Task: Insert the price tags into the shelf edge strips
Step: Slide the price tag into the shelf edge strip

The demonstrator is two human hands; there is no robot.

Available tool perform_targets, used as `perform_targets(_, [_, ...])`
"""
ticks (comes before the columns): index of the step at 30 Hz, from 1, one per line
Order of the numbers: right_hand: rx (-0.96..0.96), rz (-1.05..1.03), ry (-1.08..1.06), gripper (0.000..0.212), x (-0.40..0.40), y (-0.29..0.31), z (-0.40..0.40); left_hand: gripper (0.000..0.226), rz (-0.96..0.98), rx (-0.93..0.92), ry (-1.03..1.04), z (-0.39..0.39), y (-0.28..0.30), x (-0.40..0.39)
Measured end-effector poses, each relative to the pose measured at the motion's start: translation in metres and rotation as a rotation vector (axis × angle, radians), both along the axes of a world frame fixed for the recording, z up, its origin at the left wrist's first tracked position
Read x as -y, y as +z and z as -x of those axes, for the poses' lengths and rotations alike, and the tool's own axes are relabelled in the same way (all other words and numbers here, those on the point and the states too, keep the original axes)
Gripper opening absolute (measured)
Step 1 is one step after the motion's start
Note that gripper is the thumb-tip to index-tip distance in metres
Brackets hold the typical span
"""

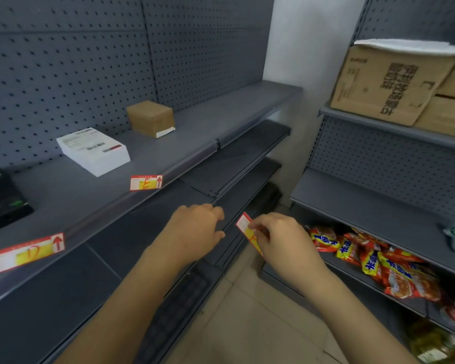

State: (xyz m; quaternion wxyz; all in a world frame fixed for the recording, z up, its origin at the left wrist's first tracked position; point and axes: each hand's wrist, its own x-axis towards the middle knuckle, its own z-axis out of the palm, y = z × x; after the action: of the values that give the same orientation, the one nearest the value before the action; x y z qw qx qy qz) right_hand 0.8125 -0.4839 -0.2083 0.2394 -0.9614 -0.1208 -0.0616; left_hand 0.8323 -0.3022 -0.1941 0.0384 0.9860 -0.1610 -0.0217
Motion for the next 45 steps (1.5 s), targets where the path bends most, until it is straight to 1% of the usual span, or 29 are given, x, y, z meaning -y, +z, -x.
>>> perform_targets(6, [-0.038, -0.017, 0.068, 0.024, 0.019, -0.013, -0.107, 0.037, -0.007, -0.014, 0.098, -0.089, -0.014, 0.018])
perform_targets(12, [-0.071, -0.043, 0.27, 0.025, 0.014, -0.015, -0.207, 0.036, -0.029, 0.009, 0.237, -0.164, -0.015, 0.025])
perform_targets(16, [-0.072, -0.044, 0.375, 0.023, -0.003, -0.015, -0.257, 0.036, -0.014, 0.038, 0.338, -0.195, -0.008, 0.011])
perform_targets(19, [-0.08, -0.056, 0.451, 0.019, -0.02, -0.017, -0.29, 0.038, -0.04, 0.012, 0.414, -0.213, -0.012, -0.005])
perform_targets(21, [-0.075, -0.047, 0.484, 0.019, -0.034, -0.017, -0.312, 0.038, -0.054, -0.024, 0.44, -0.224, -0.015, -0.014])
perform_targets(23, [-0.077, -0.057, 0.504, 0.019, -0.048, -0.016, -0.332, 0.038, -0.07, -0.019, 0.457, -0.234, -0.017, -0.022])
perform_targets(26, [-0.109, -0.09, 0.555, 0.019, -0.064, -0.016, -0.358, 0.037, -0.068, 0.003, 0.474, -0.245, -0.016, -0.031])
perform_targets(31, [-0.154, -0.193, 0.599, 0.034, -0.074, -0.017, -0.392, 0.039, -0.063, 0.023, 0.477, -0.258, -0.014, -0.033])
perform_targets(35, [-0.138, -0.164, 0.669, 0.024, -0.079, -0.018, -0.412, 0.039, -0.074, 0.02, 0.537, -0.26, -0.018, -0.023])
perform_targets(38, [-0.13, -0.16, 0.731, 0.021, -0.082, -0.016, -0.422, 0.036, -0.103, 0.025, 0.598, -0.262, -0.021, -0.018])
perform_targets(42, [-0.145, -0.185, 0.801, 0.018, -0.081, -0.015, -0.433, 0.032, -0.108, 0.012, 0.716, -0.267, -0.019, -0.007])
perform_targets(45, [-0.193, -0.252, 0.831, 0.017, -0.078, -0.012, -0.439, 0.029, -0.107, 0.011, 0.782, -0.272, -0.02, -0.001])
